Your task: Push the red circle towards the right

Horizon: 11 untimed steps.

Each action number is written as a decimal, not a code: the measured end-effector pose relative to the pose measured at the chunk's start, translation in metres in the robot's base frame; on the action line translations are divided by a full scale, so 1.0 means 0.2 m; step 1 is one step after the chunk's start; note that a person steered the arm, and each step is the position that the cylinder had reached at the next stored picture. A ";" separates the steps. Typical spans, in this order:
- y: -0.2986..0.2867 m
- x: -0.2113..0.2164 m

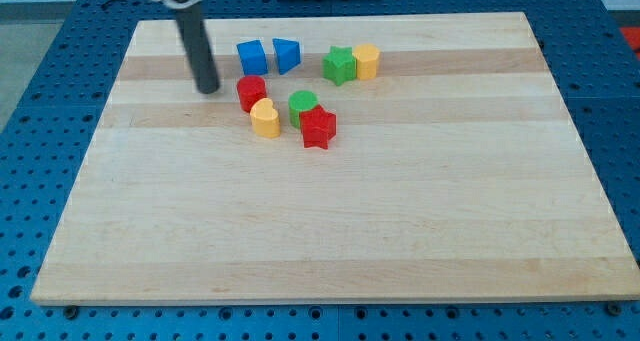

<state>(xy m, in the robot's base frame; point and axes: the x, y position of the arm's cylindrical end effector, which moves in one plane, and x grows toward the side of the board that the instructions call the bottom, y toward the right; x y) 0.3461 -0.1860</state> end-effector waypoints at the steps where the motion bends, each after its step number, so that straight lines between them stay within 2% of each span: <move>1: 0.00 0.22; 4: 0.10 0.12; 6: 0.49 0.09; 8: 0.46 -0.10; 9: 0.56 -0.12; 11: 0.96 0.14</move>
